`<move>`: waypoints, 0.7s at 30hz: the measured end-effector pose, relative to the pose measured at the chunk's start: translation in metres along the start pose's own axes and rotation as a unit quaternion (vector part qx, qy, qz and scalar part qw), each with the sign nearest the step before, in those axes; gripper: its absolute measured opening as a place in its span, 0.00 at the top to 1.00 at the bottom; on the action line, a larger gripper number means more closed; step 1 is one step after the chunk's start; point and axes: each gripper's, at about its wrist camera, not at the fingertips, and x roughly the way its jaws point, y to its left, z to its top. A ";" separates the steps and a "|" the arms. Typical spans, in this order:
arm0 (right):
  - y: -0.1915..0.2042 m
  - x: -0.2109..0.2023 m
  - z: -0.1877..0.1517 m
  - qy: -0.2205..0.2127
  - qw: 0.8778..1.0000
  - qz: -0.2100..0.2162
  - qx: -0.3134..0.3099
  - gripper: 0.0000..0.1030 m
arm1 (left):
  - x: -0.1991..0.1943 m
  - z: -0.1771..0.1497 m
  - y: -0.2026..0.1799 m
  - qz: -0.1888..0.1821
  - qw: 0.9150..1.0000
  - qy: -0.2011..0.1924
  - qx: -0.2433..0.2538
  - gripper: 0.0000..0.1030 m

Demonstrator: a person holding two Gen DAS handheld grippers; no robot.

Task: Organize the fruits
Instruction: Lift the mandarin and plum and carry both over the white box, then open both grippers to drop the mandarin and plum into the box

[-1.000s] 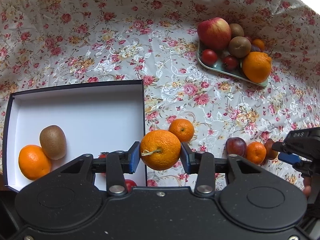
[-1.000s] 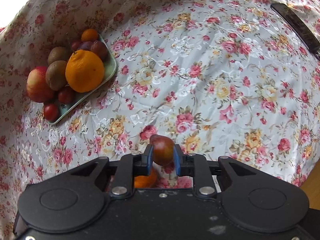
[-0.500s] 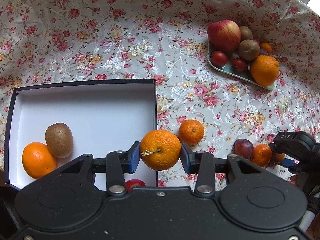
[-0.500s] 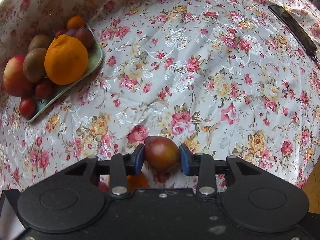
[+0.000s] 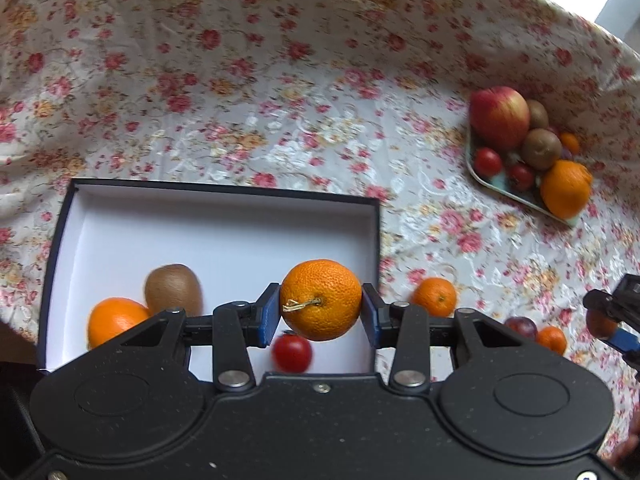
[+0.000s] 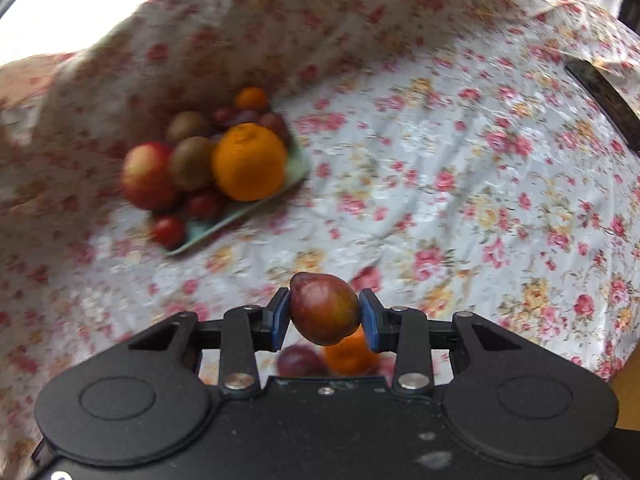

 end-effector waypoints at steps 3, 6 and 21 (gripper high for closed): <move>0.021 -0.016 -0.014 -0.010 0.999 0.027 -0.032 0.64 | -0.001 0.005 0.016 0.007 1.000 -0.003 -0.017 0.52; 0.042 -0.029 -0.034 -0.017 0.996 0.049 -0.072 0.63 | -0.001 0.009 0.034 0.016 0.999 -0.007 -0.034 0.52; 0.144 -0.043 -0.141 0.006 0.962 0.114 -0.248 0.63 | 0.015 0.015 0.109 0.069 0.994 0.003 -0.081 0.52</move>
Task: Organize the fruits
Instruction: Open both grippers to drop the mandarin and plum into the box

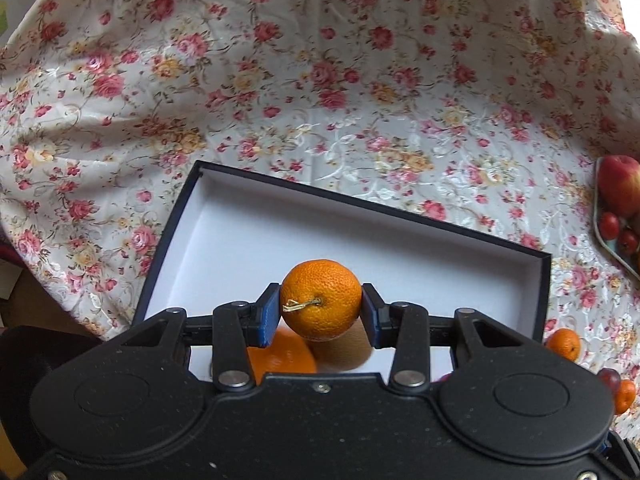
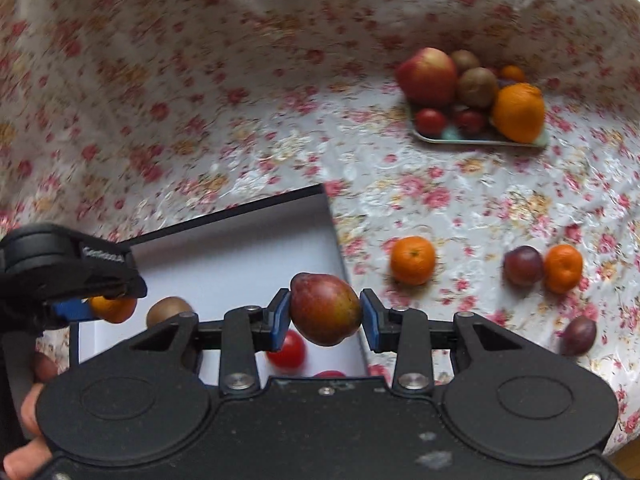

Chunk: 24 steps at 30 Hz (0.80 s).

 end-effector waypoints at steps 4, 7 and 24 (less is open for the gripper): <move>0.018 0.002 0.000 -0.018 1.000 0.000 -0.013 0.62 | 0.003 0.000 0.010 0.002 1.000 0.001 0.002 0.52; 0.026 0.001 0.002 -0.040 0.999 -0.010 -0.016 0.62 | 0.005 0.001 0.016 0.001 1.000 0.001 0.003 0.52; 0.023 0.014 0.006 0.003 1.000 -0.003 -0.009 0.62 | 0.002 0.002 0.022 -0.010 1.000 0.003 0.005 0.52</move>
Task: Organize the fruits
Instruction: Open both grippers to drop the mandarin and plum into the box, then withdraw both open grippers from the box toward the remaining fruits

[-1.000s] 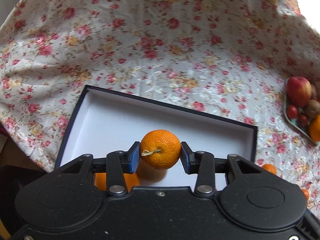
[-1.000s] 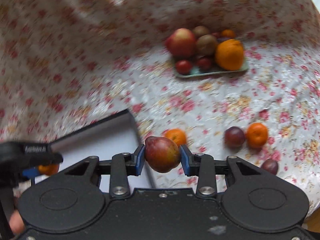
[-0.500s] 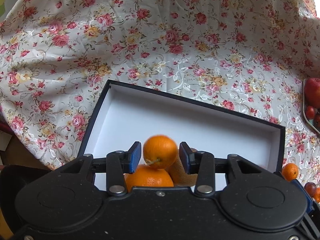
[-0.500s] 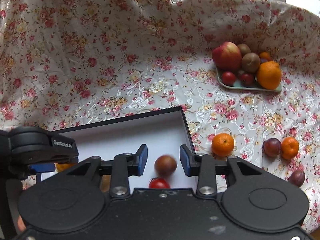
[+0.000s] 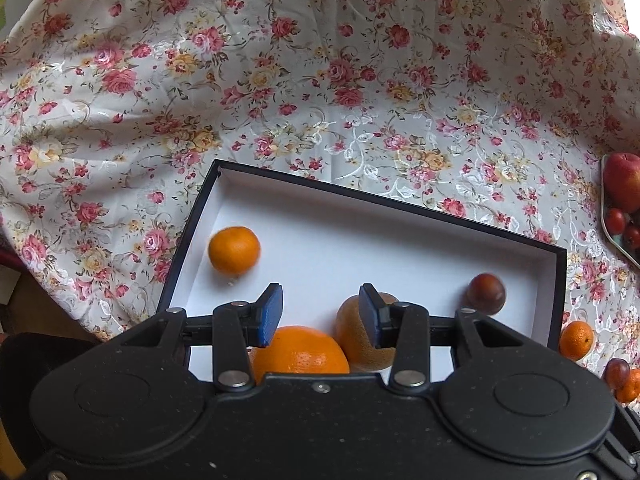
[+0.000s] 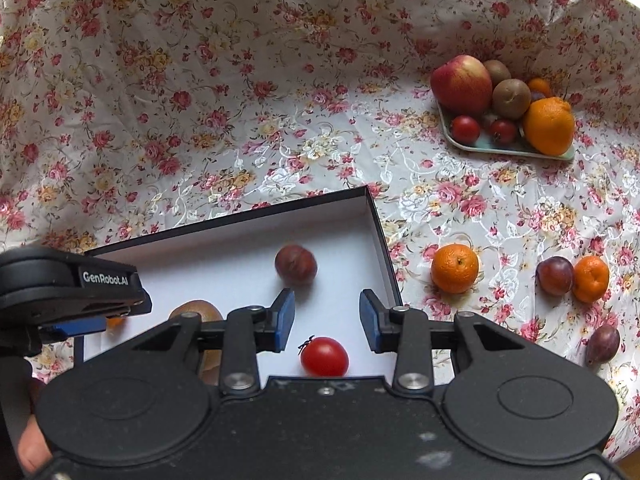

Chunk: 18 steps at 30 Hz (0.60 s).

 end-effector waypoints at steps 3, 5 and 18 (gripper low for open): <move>-0.005 -0.001 0.004 0.007 1.000 0.008 0.014 0.62 | 0.000 0.000 0.001 -0.004 1.000 0.002 -0.004 0.52; -0.008 0.000 0.006 0.012 1.000 0.009 0.022 0.62 | 0.000 0.000 0.002 -0.007 1.000 0.004 -0.005 0.52; -0.009 0.005 -0.001 0.033 0.999 -0.011 0.010 0.62 | -0.002 -0.002 -0.009 -0.015 1.000 0.010 0.020 0.52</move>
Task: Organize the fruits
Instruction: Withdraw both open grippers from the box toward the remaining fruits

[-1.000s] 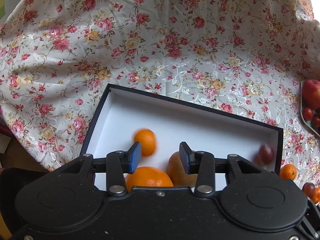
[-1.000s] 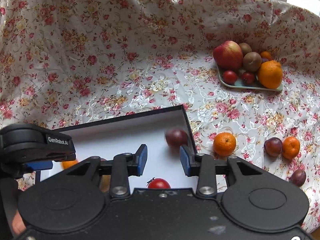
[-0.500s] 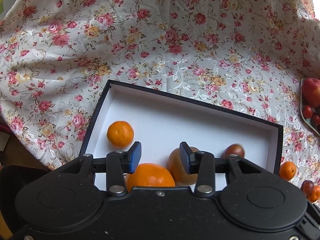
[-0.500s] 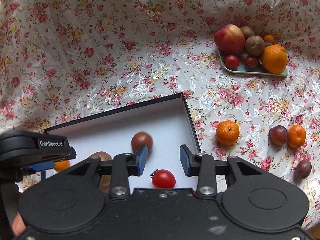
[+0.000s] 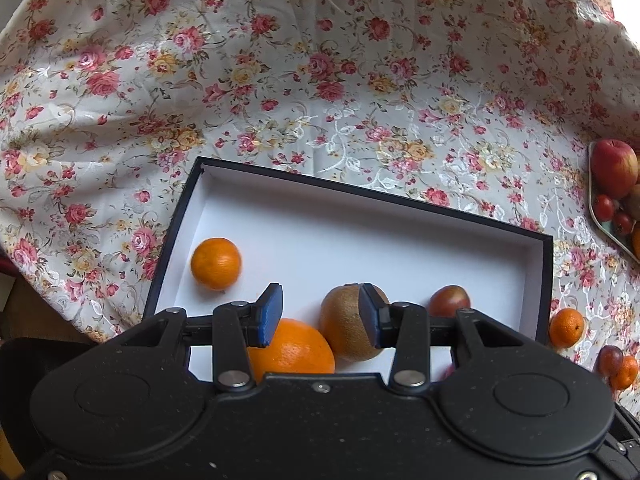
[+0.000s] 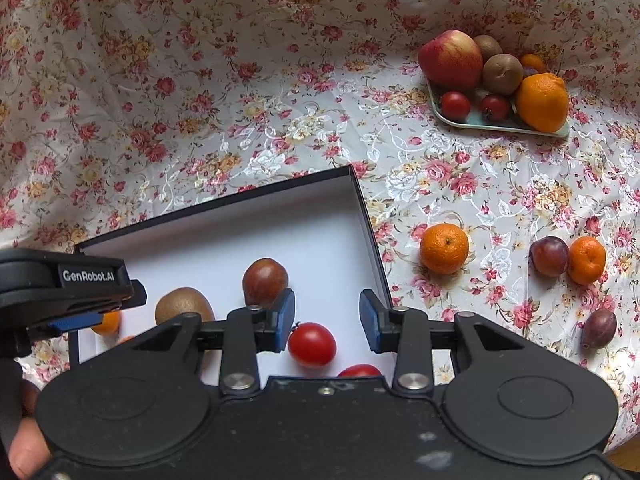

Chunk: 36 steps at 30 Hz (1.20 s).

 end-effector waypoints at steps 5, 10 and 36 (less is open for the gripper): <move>-0.008 -0.001 -0.001 0.009 1.000 -0.008 0.001 0.62 | -0.002 -0.002 -0.013 -0.018 1.000 0.006 0.009 0.52; -0.025 -0.004 -0.001 0.017 1.000 -0.022 0.013 0.62 | -0.008 -0.006 -0.036 -0.023 0.999 0.004 0.031 0.52; -0.171 -0.012 0.006 0.066 0.979 -0.090 0.169 0.62 | -0.020 -0.053 -0.174 -0.068 0.985 0.023 0.155 0.52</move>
